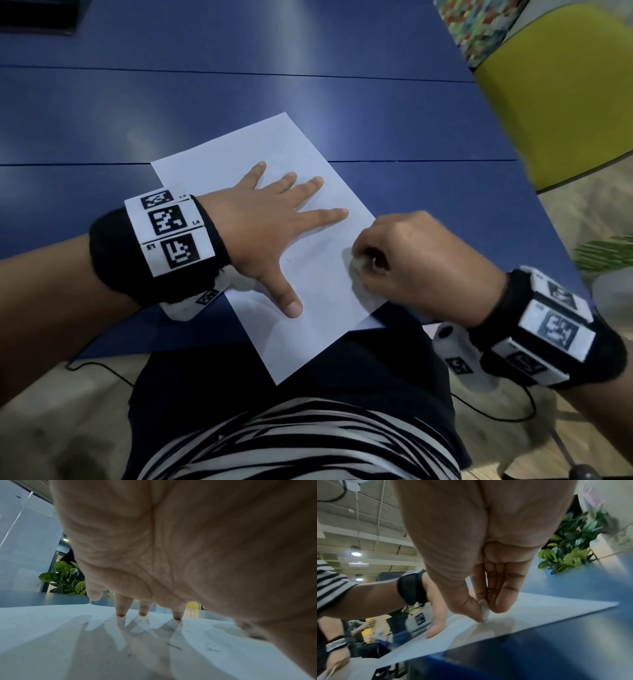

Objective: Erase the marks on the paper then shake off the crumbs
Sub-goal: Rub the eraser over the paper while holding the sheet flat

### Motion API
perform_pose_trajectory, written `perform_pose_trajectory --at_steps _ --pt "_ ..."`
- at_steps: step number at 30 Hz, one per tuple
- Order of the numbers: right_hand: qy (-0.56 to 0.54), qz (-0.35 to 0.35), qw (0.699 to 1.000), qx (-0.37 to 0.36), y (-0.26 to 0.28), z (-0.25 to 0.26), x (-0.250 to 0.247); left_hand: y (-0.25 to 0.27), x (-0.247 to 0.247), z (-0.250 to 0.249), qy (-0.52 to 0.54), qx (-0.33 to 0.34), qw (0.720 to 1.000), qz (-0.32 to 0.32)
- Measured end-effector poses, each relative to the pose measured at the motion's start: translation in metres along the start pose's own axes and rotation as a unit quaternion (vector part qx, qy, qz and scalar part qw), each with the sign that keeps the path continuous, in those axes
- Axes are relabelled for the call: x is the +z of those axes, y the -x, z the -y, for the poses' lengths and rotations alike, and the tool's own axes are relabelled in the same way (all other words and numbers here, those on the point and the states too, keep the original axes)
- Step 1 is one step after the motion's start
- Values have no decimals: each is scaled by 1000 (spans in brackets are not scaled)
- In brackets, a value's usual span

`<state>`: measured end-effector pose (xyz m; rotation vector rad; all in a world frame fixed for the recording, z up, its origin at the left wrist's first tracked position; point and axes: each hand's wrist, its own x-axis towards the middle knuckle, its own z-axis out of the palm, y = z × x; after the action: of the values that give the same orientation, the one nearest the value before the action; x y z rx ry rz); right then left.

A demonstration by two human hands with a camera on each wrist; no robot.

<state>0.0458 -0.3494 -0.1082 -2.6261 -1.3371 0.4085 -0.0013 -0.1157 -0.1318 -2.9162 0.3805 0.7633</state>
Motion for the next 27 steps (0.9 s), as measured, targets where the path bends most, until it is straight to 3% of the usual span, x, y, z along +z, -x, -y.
perform_pose_trajectory --at_steps 3,8,13,17,21,23,27 --pt "-10 49 998 -23 10 11 4 0 -1 -1 -4 -1 1000 1" --pt "-13 -10 999 48 5 -12 -5 0 -2 -2 -8 -6 1000 1" --pt "-4 53 999 -10 14 15 5 0 -2 -2 -3 -8 1000 -1" --pt "-9 0 999 47 4 -7 -4 1 -1 0 0 -8 1000 -2" --pt "24 42 999 -22 0 22 5 1 0 -2 5 -14 1000 -1" --pt "28 56 998 -20 -9 23 3 1 0 -2 1 -15 1000 -3" --pt "9 21 1000 7 -17 2 -3 2 0 -2 -5 -16 1000 1"
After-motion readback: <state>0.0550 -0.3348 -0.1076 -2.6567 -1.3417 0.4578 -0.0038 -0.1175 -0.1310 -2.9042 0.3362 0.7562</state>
